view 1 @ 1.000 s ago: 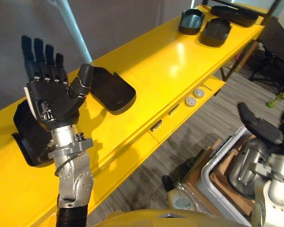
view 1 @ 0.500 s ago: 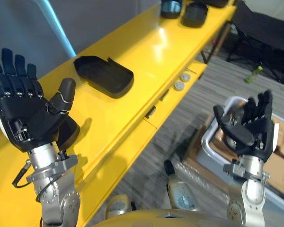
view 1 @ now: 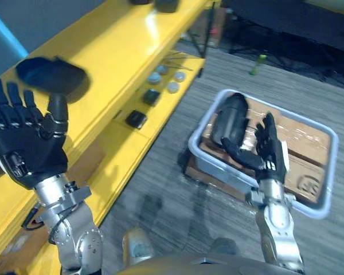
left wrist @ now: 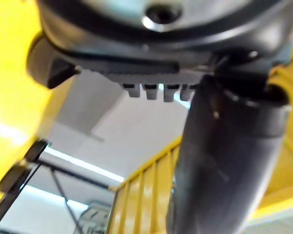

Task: Walk over and take three plastic housings, then place them on the shelf

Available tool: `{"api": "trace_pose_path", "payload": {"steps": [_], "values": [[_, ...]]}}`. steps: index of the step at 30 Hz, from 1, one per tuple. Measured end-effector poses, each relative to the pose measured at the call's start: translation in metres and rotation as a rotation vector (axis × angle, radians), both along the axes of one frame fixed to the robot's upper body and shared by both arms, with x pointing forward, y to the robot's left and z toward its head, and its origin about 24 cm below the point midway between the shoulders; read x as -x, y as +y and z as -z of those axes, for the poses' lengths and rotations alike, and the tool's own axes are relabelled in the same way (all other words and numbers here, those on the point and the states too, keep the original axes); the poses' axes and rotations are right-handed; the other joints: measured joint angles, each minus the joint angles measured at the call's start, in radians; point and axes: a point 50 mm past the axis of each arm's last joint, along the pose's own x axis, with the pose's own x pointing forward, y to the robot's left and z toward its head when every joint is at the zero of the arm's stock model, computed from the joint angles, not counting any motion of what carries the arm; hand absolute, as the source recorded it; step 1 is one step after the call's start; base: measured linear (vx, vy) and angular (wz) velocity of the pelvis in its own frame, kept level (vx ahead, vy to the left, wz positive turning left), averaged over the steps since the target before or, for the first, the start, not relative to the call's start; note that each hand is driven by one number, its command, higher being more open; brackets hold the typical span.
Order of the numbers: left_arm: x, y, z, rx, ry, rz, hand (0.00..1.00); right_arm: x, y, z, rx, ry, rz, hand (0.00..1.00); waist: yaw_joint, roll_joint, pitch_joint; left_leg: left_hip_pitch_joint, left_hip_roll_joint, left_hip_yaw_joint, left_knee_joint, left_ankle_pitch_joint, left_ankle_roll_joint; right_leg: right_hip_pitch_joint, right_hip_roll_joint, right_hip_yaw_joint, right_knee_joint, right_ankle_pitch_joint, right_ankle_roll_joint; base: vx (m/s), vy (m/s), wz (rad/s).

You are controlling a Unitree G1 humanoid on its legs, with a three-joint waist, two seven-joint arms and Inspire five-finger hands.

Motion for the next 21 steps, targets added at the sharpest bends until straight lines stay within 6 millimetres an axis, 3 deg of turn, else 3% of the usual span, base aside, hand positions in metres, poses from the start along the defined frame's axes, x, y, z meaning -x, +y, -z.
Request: {"api": "trace_pose_path", "payload": {"steps": [2,4,5,6,9,10,11,14,17,19,21], "values": [[0.002,-0.001,0.002,-0.011,0.008,0.009,1.00,0.014,-0.015,-0.004,-0.010,-0.004,0.056,1.00,-0.023,0.000,0.000,0.004,0.002,-0.001,0.011,0.056,0.038,-0.021,0.010,0.033,-0.003,0.008,-0.033,-0.05,-0.197,-0.77],[0.000,-0.004,0.001,-0.012,0.003,0.026,1.00,0.020,-0.022,-0.013,-0.017,-0.041,0.084,1.00,-0.029,-0.004,0.004,0.002,-0.001,-0.005,0.022,0.064,0.041,-0.044,0.017,0.066,-0.019,0.024,-0.056,-0.08,-0.092,-0.75],[-0.001,-0.006,0.001,-0.020,0.002,0.046,1.00,0.019,-0.023,-0.019,-0.015,-0.067,0.085,1.00,-0.029,0.002,0.001,0.008,-0.024,-0.015,0.027,0.028,0.034,-0.052,0.019,0.085,-0.032,0.042,-0.060,-0.09,0.037,-0.55],[-0.002,-0.008,0.000,-0.034,-0.003,0.068,1.00,0.018,-0.023,-0.023,-0.008,-0.085,0.078,1.00,-0.029,0.008,0.004,0.020,-0.049,-0.024,0.022,-0.015,0.046,-0.055,0.022,0.090,-0.041,0.057,-0.061,-0.07,0.052,-0.44],[-0.006,-0.012,-0.004,-0.069,-0.023,0.117,1.00,0.011,-0.019,-0.027,-0.014,-0.106,0.059,1.00,-0.023,0.026,-0.008,0.037,-0.088,-0.045,-0.054,-0.089,0.038,-0.098,0.011,0.109,-0.031,0.075,-0.035,-0.11,0.151,-0.15],[-0.008,-0.014,-0.002,-0.087,-0.016,0.137,1.00,0.004,-0.017,-0.025,-0.017,-0.101,0.055,1.00,-0.012,0.019,-0.005,0.050,-0.120,-0.054,-0.103,-0.118,-0.004,-0.130,-0.006,0.129,-0.032,0.096,-0.020,-0.16,0.232,-0.39],[-0.011,-0.015,0.004,-0.093,0.024,0.157,1.00,-0.005,-0.015,-0.018,-0.032,-0.070,0.051,1.00,0.005,0.004,0.008,0.050,-0.146,-0.045,-0.103,-0.116,-0.011,-0.138,-0.027,0.138,-0.042,0.127,-0.014,-0.17,0.231,-0.41],[-0.020,-0.015,0.025,-0.136,0.161,0.184,1.00,-0.019,-0.021,0.008,-0.091,0.033,0.111,1.00,0.022,0.000,0.013,0.006,-0.162,-0.043,-0.042,-0.132,-0.021,-0.130,-0.048,0.104,-0.110,0.223,-0.027,-0.17,0.202,-0.14],[-0.026,-0.014,0.024,-0.187,0.191,0.174,1.00,-0.032,-0.034,0.023,-0.111,0.085,0.227,1.00,0.045,-0.014,0.046,-0.065,-0.165,-0.050,0.024,-0.146,-0.010,-0.134,-0.056,0.055,-0.186,0.280,-0.033,-0.17,0.121,-0.02],[-0.035,-0.017,0.025,-0.206,0.208,0.191,1.00,-0.046,-0.047,0.017,-0.102,0.067,0.312,1.00,0.055,-0.012,0.085,-0.121,-0.163,-0.074,0.066,-0.148,-0.010,-0.137,-0.055,0.032,-0.223,0.293,-0.022,-0.14,0.034,0.19],[-0.043,-0.027,0.036,-0.183,0.272,0.236,1.00,-0.071,-0.067,-0.006,-0.040,0.014,0.366,1.00,0.065,0.007,0.120,-0.165,-0.163,-0.094,0.087,-0.145,-0.012,-0.150,-0.052,0.019,-0.249,0.311,-0.001,-0.12,-0.013,0.13]]}}
